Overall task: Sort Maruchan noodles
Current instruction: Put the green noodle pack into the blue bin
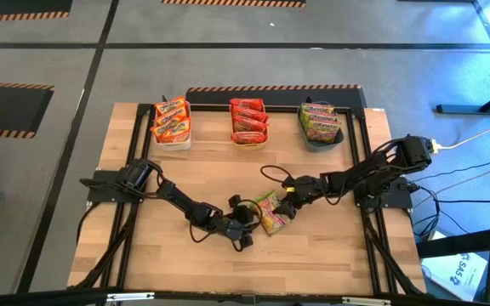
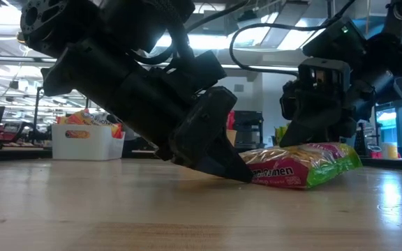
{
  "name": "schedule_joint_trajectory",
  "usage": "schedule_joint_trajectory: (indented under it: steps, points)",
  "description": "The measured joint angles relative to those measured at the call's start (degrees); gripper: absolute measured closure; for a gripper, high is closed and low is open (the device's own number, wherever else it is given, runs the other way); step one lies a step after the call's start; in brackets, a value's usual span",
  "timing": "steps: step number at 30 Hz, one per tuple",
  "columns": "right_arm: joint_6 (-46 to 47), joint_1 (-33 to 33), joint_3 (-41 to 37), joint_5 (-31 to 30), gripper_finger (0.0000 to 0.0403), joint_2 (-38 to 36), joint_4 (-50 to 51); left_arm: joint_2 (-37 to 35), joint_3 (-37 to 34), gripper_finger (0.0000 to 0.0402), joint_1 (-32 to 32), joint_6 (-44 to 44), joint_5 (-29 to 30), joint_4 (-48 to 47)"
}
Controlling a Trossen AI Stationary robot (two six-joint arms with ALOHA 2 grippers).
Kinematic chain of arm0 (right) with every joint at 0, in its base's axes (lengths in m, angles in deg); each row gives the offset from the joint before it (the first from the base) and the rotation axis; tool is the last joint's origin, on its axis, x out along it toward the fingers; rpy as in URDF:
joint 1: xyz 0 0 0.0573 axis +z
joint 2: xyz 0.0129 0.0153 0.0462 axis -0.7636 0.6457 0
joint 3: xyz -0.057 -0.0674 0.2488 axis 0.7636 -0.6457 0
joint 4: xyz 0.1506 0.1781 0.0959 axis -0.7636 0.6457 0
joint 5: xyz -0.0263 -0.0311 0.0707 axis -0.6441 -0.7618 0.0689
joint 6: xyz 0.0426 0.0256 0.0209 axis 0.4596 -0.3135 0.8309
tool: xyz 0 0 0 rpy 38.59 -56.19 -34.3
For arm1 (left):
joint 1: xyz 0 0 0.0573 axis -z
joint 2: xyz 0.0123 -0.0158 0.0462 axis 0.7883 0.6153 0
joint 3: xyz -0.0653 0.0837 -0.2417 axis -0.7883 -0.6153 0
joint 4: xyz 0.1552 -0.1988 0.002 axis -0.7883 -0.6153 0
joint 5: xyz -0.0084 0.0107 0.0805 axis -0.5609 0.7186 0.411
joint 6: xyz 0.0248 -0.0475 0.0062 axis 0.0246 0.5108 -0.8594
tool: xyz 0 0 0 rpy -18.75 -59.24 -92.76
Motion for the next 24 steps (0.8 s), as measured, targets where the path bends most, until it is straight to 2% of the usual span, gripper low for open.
schedule_joint_trajectory:
  steps: [12, 17, 22, 24]
  points:
    - [-1.59, -0.05, -0.02, -0.87, 0.0221, 0.02, -0.80, 0.00, -0.02, 0.0243, 0.10, -0.04, 0.17, 0.81]
    - [-3.41, -0.07, -0.02, -1.10, 0.0227, -0.02, -0.95, 0.00, -0.03, 0.0243, 0.10, -0.04, 0.61, 0.94]
    - [-5.26, -0.04, 0.07, -2.07, 0.0227, -0.01, -1.37, -3.97, -0.12, 0.0243, 1.81, -2.80, -6.51, -2.80]
    - [-6.27, -0.07, 0.04, -2.07, 0.0227, 0.00, -1.98, -6.65, -0.09, 0.0243, 3.42, -2.96, -7.16, -6.04]
